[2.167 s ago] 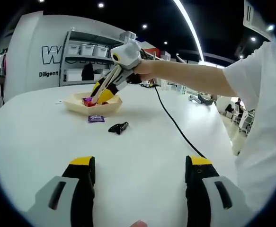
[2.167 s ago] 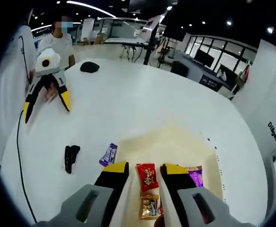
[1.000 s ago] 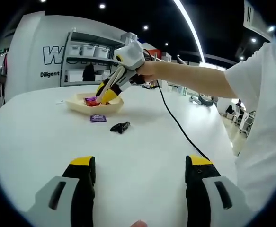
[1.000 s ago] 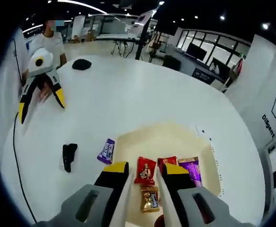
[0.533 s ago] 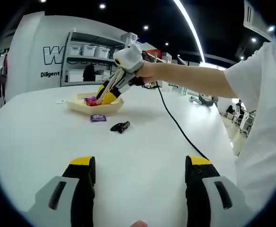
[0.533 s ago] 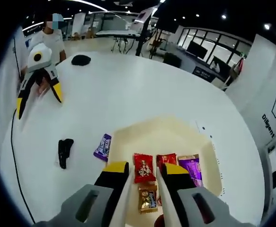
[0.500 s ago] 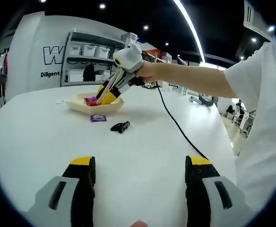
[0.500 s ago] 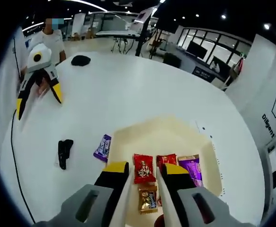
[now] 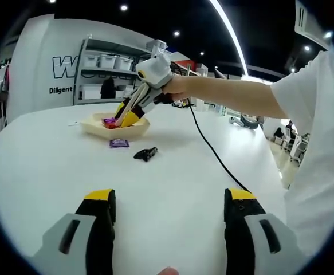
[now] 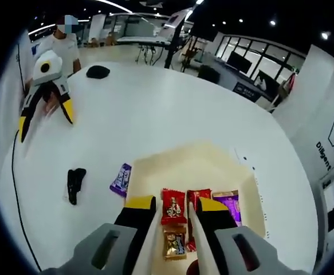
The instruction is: Place the target food into the container with the food tongs after gripping and lifting it, then release it inside without dropping or visibly crushing the food.
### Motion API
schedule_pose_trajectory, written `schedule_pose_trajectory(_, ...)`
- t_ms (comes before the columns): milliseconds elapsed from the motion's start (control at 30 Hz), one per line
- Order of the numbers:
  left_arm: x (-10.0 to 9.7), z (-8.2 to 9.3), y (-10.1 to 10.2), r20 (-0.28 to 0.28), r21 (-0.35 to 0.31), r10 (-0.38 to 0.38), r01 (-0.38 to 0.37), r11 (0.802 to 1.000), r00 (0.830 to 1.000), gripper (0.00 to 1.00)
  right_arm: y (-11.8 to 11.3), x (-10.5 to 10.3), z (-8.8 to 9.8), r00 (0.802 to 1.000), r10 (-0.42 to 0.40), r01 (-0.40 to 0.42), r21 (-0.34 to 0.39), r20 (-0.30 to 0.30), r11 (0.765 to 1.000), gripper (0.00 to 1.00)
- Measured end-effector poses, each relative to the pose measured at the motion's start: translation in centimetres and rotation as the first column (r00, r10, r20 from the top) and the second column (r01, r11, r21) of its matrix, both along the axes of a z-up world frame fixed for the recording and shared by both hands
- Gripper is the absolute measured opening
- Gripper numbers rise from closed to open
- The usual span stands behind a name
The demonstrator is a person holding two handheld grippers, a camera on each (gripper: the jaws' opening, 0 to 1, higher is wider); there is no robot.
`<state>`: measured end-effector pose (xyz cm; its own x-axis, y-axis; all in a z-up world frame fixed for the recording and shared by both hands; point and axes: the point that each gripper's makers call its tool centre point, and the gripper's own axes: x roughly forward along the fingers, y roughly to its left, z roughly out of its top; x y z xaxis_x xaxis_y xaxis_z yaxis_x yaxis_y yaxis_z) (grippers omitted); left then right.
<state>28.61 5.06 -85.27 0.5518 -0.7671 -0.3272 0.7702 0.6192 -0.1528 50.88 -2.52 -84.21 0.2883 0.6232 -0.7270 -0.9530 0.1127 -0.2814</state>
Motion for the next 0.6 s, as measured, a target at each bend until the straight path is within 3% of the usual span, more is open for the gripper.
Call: schedule_pose_trajectory(600,0.0,0.1,-0.2,0.003,-0.004,-0.002,0.002,1.000,1.000,0.76,1.3,-3.6,3.6,0.999,-0.032,0.036,0.114,-0.033,0.993,0.21)
